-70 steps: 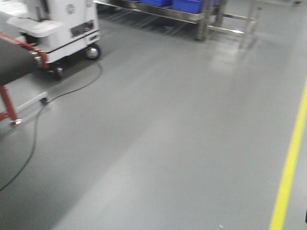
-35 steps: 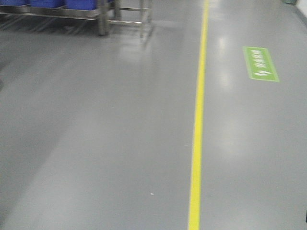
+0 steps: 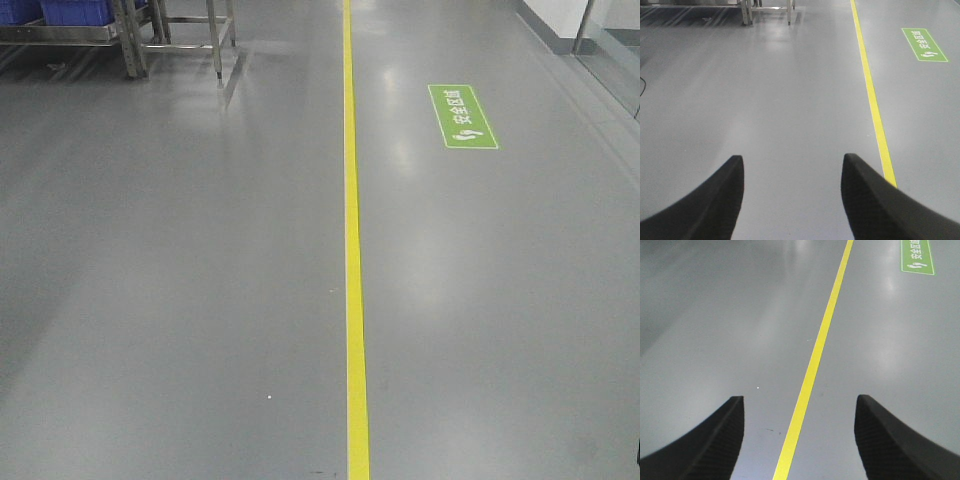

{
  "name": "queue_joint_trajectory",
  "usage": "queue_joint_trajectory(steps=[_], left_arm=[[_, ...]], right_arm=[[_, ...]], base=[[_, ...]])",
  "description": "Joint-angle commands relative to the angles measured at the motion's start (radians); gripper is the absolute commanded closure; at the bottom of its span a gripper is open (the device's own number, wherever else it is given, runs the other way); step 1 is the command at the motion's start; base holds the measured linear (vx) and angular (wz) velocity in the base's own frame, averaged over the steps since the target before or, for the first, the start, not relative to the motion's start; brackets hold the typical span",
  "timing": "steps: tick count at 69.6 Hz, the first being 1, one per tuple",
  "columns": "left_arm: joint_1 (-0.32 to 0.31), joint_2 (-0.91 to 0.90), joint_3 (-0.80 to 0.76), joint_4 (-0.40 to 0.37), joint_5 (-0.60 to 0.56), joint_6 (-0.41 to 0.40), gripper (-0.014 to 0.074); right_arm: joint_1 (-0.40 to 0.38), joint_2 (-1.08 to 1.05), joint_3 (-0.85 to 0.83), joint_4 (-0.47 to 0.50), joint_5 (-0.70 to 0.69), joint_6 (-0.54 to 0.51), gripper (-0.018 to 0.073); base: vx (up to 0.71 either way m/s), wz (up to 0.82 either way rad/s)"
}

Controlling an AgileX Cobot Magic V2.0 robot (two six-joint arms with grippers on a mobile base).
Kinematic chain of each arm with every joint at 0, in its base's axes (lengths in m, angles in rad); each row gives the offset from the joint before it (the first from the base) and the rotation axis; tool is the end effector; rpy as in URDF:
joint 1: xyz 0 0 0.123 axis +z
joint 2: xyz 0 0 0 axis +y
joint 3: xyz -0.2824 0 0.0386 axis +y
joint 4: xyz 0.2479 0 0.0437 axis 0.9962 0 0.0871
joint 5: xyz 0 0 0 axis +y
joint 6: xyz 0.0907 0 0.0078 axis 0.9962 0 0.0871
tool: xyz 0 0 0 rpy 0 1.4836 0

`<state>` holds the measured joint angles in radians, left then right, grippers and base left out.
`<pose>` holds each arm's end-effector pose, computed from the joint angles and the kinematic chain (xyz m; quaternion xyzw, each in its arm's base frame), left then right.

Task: Move and align brake pads A on conveyor
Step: 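Drive along the yellow floor line toward the steel table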

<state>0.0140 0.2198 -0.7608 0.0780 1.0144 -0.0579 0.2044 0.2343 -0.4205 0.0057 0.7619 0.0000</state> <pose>0.0069 0.0061 0.3532 -0.0312 0.8284 0.0267 0.5586 0.0490 0.0105 0.2721 -0.0867 0.8527 0.0553 0.5121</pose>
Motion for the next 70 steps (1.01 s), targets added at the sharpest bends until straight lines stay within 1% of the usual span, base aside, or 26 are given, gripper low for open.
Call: queue_joint_trajectory(steps=[1, 31, 70], left_arm=[[-0.004, 0.016, -0.017, -0.002, -0.076, -0.003, 0.0174], [-0.004, 0.016, -0.017, -0.002, -0.076, -0.003, 0.0174], [-0.004, 0.016, -0.017, -0.002, -0.076, -0.003, 0.0174]], right_arm=[[-0.007, 0.01, -0.027, -0.006, -0.066, 0.0, 0.011], [-0.007, 0.01, -0.027, -0.006, -0.066, 0.0, 0.011], [-0.007, 0.01, -0.027, -0.006, -0.066, 0.0, 0.011]], base=[[0.04, 0.06], [0.07, 0.03], [0.17, -0.16]])
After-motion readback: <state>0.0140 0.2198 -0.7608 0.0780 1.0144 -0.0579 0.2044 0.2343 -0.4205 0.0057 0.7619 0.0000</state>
